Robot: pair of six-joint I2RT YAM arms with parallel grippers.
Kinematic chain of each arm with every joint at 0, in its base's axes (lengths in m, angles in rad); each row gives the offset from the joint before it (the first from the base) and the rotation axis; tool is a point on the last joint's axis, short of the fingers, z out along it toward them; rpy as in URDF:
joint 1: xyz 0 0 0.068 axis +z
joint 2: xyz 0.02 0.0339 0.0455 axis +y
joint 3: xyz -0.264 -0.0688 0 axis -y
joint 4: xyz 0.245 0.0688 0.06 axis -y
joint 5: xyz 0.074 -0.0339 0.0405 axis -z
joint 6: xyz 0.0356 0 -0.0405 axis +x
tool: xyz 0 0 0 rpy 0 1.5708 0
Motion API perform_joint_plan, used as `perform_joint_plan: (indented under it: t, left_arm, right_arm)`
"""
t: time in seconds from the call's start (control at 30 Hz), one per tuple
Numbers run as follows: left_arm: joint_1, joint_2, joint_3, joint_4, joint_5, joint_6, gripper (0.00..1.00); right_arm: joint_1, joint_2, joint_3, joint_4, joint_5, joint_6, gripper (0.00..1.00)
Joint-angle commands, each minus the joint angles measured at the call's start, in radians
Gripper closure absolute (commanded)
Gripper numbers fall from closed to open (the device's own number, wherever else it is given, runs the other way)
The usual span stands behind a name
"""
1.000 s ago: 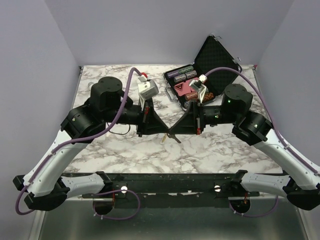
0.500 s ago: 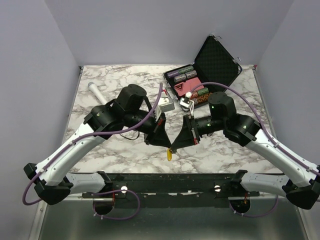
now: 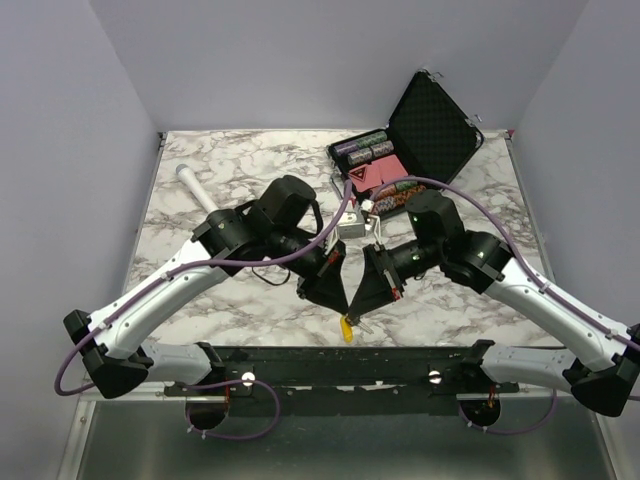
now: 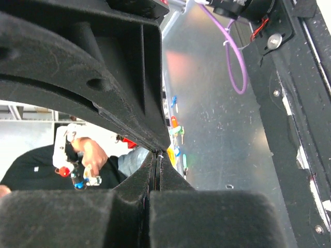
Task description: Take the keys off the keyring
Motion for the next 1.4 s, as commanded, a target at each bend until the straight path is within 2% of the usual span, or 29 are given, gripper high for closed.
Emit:
perform_joint_plan:
  t: [0.0, 0.17, 0.2, 0.37, 0.47, 0.63, 0.83, 1.03, 1.17, 1.37]
  left_arm:
    - [-0.046, 0.072, 0.026, 0.05, 0.104, 0.065, 1.0]
    - [-0.046, 0.101, 0.075, 0.002, 0.09, 0.097, 1.0]
    - [-0.043, 0.101, 0.084, 0.005, 0.064, 0.091, 0.97]
    - [-0.023, 0.055, 0.06, 0.1, -0.114, 0.001, 0.52]
    - [0.003, 0.012, 0.032, 0.152, -0.255, -0.056, 0.37]
    - [0.044, -0.084, -0.006, 0.215, -0.482, -0.139, 0.21]
    - [0.13, -0.224, -0.087, 0.315, -0.619, -0.249, 0.15]
    - [0.161, -0.298, -0.158, 0.387, -0.631, -0.301, 0.14]
    - [0.173, -0.331, -0.198, 0.458, -0.536, -0.304, 0.14]
    - [0.179, -0.391, -0.229, 0.591, -0.397, -0.303, 0.14]
  right_arm:
    - [-0.002, 0.041, 0.036, 0.172, 0.003, -0.022, 0.99]
    - [-0.002, 0.035, 0.049, 0.174, 0.039, -0.031, 0.99]
    - [-0.002, 0.032, 0.049, 0.177, 0.061, -0.033, 0.99]
    - [-0.002, 0.003, 0.037, 0.191, 0.249, -0.015, 0.99]
    - [-0.002, -0.008, 0.027, 0.212, 0.335, 0.002, 0.99]
    - [-0.002, -0.008, 0.04, 0.212, 0.461, -0.011, 0.99]
    - [-0.002, 0.007, 0.082, 0.178, 0.634, -0.041, 0.99]
    - [-0.002, 0.0, 0.098, 0.2, 0.733, -0.132, 0.99]
    - [-0.002, -0.031, 0.07, 0.264, 0.754, -0.2, 0.99]
    - [-0.002, -0.028, 0.099, 0.335, 0.632, -0.251, 0.99]
